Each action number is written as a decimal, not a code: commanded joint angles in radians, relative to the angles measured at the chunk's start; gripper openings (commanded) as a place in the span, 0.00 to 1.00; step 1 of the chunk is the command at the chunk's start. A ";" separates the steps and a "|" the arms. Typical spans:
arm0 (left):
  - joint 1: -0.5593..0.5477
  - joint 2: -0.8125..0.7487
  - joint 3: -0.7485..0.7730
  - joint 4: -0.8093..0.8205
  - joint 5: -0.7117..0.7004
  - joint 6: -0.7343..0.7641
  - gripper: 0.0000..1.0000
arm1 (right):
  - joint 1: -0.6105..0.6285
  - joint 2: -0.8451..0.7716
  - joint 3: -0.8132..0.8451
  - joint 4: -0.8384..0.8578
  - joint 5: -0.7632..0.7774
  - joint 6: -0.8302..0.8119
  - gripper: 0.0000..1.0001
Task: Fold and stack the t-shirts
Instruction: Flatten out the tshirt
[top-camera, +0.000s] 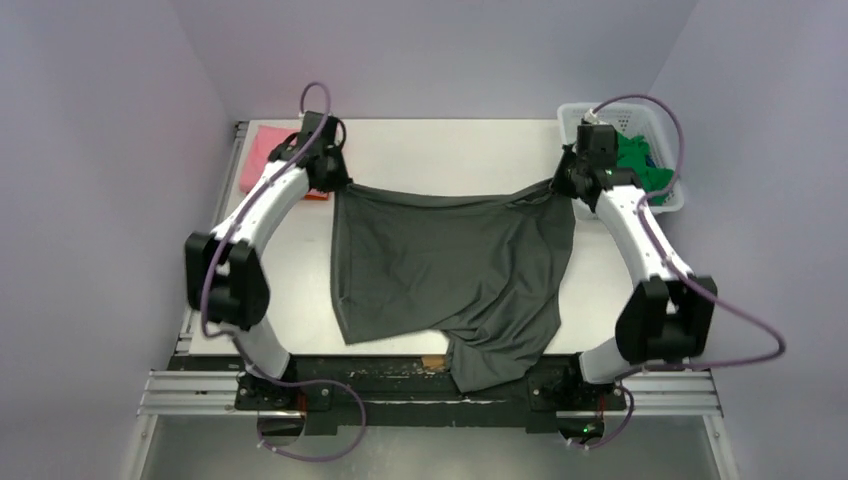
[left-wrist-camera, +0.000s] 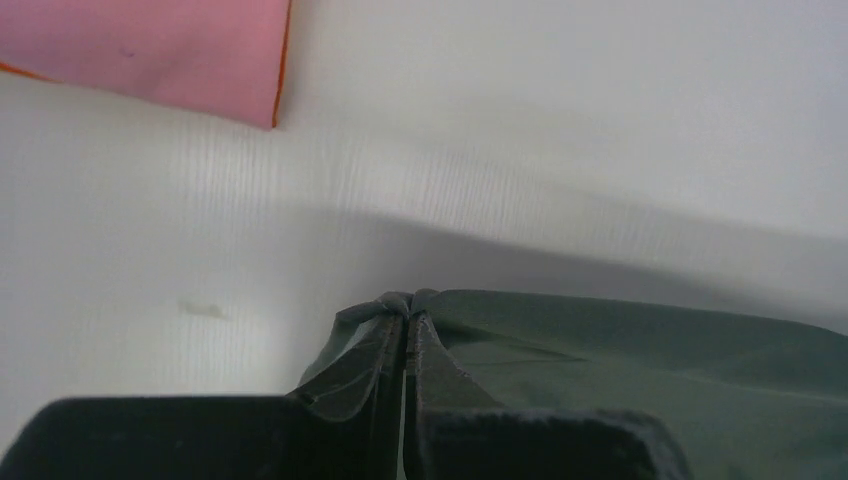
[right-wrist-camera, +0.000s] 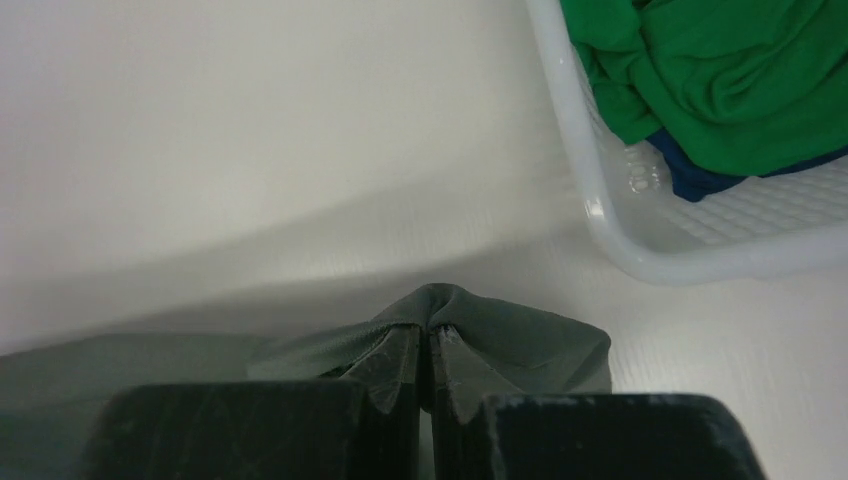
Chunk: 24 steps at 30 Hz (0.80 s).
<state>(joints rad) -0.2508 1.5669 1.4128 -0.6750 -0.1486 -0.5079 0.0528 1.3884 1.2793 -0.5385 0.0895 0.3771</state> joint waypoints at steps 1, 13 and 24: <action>0.054 0.321 0.325 0.031 0.104 0.015 0.00 | -0.002 0.264 0.169 0.097 0.000 0.030 0.01; 0.108 0.509 0.591 0.011 0.325 -0.013 1.00 | 0.016 0.615 0.572 -0.034 0.019 0.003 0.81; 0.087 0.328 0.161 0.040 0.387 -0.042 0.95 | 0.020 0.175 -0.152 0.164 -0.143 0.084 0.83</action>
<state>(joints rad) -0.1547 1.8622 1.6161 -0.6502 0.1829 -0.5175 0.0654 1.6142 1.2800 -0.4603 0.0311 0.4114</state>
